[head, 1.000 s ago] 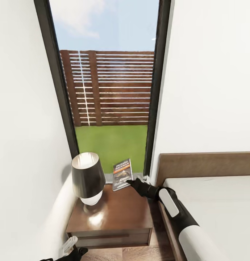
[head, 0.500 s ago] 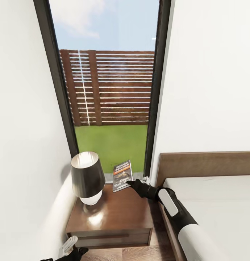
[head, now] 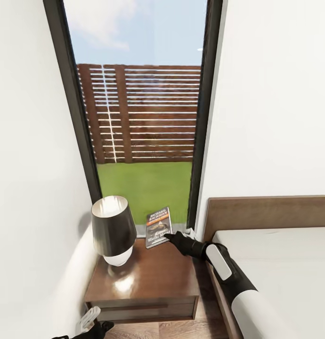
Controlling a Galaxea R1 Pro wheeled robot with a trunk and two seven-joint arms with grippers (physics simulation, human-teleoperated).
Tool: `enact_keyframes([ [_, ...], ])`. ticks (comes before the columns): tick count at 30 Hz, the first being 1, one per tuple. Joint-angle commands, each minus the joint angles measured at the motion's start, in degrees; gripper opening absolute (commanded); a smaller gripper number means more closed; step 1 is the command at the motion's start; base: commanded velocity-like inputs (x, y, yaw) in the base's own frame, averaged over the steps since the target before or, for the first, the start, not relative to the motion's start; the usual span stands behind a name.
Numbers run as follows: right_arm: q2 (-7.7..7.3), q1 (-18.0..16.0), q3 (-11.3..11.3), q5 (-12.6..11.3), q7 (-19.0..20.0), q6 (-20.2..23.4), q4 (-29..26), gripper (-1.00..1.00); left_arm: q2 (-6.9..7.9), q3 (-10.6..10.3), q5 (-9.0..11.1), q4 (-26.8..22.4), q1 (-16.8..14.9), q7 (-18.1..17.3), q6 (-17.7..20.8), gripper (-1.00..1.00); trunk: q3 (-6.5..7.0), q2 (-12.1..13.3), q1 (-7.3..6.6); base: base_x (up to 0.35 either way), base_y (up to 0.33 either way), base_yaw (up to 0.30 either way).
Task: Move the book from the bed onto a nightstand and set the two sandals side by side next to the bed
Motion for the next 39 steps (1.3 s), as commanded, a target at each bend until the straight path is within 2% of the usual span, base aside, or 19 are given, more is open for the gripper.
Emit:
enact_keyframes([
  [1,0.01,0.0,0.0,0.0,0.1,0.2,0.0,-1.0,0.06,-0.2,0.3,0.0,0.0,0.1,0.1,1.0,-0.28,-0.5,0.24,0.0,0.0,0.0],
  [21,-0.32,-0.8,-0.2,0.1,0.6,-0.2,-0.1,-1.0,0.48,-0.2,0.3,-0.5,0.1,-0.5,0.0,1.0,-3.87,-8.5,4.63,0.0,0.0,0.0],
  [25,-0.35,-0.8,0.0,0.2,1.1,-0.2,-0.1,-1.0,1.41,-0.2,0.6,-3.7,1.3,-0.8,-0.1,1.0,-4.58,-10.1,5.51,0.0,0.0,0.0],
  [33,-0.48,-0.8,0.1,0.5,1.9,-0.2,-0.4,-1.0,2.39,-0.1,0.1,-14.1,6.0,-0.1,-0.3,1.0,-6.02,-13.3,7.27,0.0,0.0,0.0],
  [39,-0.54,-0.8,0.1,0.6,2.7,-0.2,-0.7,-1.0,2.47,-0.2,0.0,-15.8,6.8,0.2,-0.4,1.0,-7.1,-15.7,8.59,0.0,0.0,0.0],
])
